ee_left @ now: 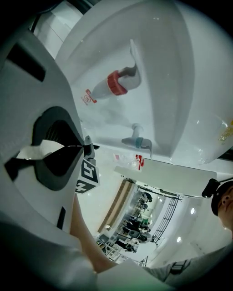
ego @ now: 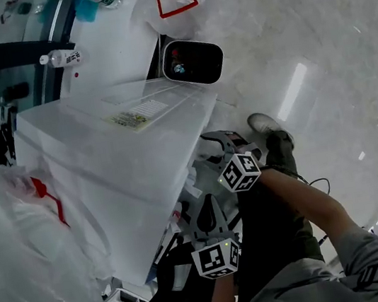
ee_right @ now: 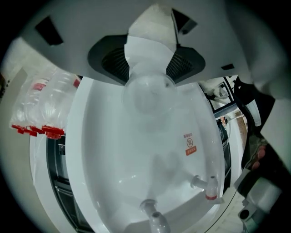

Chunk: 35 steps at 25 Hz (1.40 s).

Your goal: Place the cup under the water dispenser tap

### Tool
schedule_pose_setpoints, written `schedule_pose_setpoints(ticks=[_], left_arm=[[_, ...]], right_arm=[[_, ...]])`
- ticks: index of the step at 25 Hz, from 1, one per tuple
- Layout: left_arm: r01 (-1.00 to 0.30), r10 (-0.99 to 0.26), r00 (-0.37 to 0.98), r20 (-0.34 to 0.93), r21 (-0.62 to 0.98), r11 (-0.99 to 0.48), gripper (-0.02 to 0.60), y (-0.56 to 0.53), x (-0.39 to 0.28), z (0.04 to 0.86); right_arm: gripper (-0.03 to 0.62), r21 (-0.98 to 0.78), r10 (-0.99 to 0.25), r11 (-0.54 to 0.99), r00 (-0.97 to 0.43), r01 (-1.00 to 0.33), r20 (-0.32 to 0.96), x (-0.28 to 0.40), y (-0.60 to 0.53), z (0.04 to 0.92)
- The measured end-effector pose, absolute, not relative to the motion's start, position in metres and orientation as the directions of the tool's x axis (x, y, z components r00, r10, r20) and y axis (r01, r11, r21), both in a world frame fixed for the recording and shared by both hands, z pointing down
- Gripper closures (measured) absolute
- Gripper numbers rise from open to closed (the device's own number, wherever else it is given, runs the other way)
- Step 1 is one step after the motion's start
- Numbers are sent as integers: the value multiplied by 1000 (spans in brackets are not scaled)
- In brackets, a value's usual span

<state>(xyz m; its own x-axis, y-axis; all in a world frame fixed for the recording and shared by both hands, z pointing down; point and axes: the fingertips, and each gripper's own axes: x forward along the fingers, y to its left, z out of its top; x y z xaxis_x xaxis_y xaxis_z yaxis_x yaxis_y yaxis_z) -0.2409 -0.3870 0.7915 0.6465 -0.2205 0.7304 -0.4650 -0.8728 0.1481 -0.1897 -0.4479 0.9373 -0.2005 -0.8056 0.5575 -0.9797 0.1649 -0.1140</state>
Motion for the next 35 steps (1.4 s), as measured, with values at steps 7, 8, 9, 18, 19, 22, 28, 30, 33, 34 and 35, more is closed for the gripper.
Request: schedule_pose_setpoints(ticks=[7, 8, 9, 18, 19, 22, 28, 30, 33, 34, 35], left_arm=[[-482, -222, 631, 744, 150, -863, 570, -387, -255, 795], [-483, -222, 629, 745, 150, -863, 570, -386, -255, 796], [-485, -222, 627, 746, 151, -862, 570, -386, -256, 797], [-477, -217, 632, 744, 152, -866, 570, -385, -255, 795], [-477, -217, 631, 745, 152, -866, 571, -384, -255, 795], [-476, -217, 631, 745, 151, -867, 571, -384, -256, 795], [-478, -219, 628, 747, 148, -866, 570, -383, -257, 795], [-478, -218, 628, 747, 149, -866, 570, -384, -256, 794], [-486, -220, 623, 751, 152, -861, 570, -385, -256, 792], [-490, -221, 623, 750, 154, -858, 571, -386, -255, 791], [-495, -224, 624, 749, 157, -855, 571, -386, -253, 789]], right_arm=[[342, -100, -790, 194, -216, -976, 574, -195, -454, 939], [341, -97, -787, 200, -219, -975, 577, -196, -454, 939], [341, -96, -783, 206, -223, -974, 580, -197, -454, 940], [332, -121, -785, 204, -236, -972, 573, -201, -454, 941], [328, -126, -783, 204, -240, -971, 574, -201, -454, 941], [318, -141, -781, 204, -248, -969, 574, -203, -455, 942], [299, -146, -768, 208, -254, -967, 587, -203, -451, 945], [298, -144, -765, 203, -249, -969, 594, -201, -446, 945], [299, -143, -762, 195, -242, -970, 601, -196, -436, 939], [299, -140, -759, 198, -242, -970, 604, -194, -431, 936], [299, -137, -755, 203, -244, -970, 609, -190, -426, 932]])
